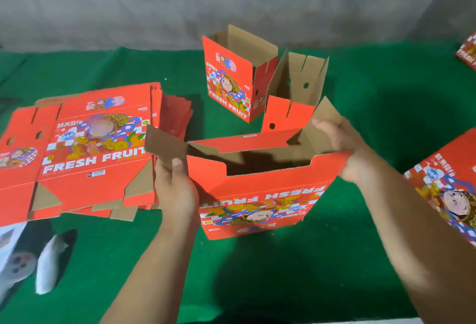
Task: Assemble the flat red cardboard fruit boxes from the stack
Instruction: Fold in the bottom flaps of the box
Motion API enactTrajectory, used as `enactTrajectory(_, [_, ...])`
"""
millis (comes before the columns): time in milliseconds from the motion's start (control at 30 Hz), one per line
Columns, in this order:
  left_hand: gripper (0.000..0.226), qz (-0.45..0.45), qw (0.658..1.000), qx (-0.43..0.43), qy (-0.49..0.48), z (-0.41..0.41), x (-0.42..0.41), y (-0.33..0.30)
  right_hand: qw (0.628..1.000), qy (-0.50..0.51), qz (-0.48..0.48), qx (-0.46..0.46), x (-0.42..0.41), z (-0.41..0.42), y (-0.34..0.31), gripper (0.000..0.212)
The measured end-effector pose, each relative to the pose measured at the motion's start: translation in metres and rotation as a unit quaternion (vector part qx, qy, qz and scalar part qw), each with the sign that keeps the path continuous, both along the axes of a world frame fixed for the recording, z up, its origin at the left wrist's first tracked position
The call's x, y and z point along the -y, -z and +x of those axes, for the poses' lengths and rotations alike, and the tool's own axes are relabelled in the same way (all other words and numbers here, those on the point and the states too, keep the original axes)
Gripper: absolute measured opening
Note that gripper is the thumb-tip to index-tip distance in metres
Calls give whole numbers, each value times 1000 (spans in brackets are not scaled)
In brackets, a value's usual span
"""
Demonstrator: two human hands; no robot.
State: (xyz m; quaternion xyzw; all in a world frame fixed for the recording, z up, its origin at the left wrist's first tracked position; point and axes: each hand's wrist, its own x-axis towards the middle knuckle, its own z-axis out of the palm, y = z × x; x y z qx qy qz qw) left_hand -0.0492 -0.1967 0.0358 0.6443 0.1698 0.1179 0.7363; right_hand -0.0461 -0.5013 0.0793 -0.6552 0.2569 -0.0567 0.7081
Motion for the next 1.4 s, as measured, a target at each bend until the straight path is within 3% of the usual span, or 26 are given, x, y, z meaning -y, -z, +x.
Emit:
enactTrajectory(67, [48,101,994,47,-9,-3,4,0,996,54,-57,45,2,-4,12,49])
enactTrajectory(167, [56,182,980,82,4,4,10,0,978,134,-106,119,4,-20,22,61])
enactTrajectory(267, [58,239,968,66,23,12,13,1,908,193,-288,236,13,-39,18,57])
enactTrajectory(333, [55,257,964,68,22,13,10,4,833,110,-442,315,17,-46,4,31])
enactTrajectory(400, [51,262,962,69,22,15,7,7,756,-72,-555,339,20,-44,-15,18])
enactTrajectory(500, [50,248,967,51,24,20,2,10,723,-239,-585,279,21,-37,-35,8])
enactTrajectory(567, [47,197,979,36,22,19,5,10,722,-291,-596,197,25,-34,-39,37])
enactTrajectory(633, [40,138,990,35,20,16,8,7,634,-335,-669,194,30,-27,-46,51])
enactTrajectory(733, [35,4,1000,-2,27,18,10,-1,533,-404,-726,162,29,-14,-59,60])
enactTrajectory(800, [33,-62,997,-28,48,21,11,-8,468,-437,-759,119,16,-9,-64,57])
enactTrajectory(867, [30,-69,996,-31,55,23,12,-14,418,-459,-775,119,0,-8,-65,42])
enactTrajectory(967, [29,-70,997,-21,37,25,11,-19,385,-469,-786,118,-17,-8,-69,29])
enactTrajectory(1033, [29,-59,998,-20,27,24,8,-16,362,-446,-812,102,-20,-9,-62,48])
enactTrajectory(1100, [31,-32,999,-22,33,24,2,-11,364,-407,-835,73,-23,-11,-56,64])
enactTrajectory(1200, [33,10,998,-18,57,27,-5,-8,398,-374,-837,19,-19,5,-52,76])
enactTrajectory(1300, [37,67,996,12,60,26,-6,-8,478,-359,-800,-44,-5,34,-57,74])
enactTrajectory(1333, [40,94,994,29,51,24,-5,-9,472,-338,-812,-59,-2,37,-58,72])
enactTrajectory(1400, [50,176,982,64,30,19,0,-10,416,-287,-861,-62,2,32,-53,70])
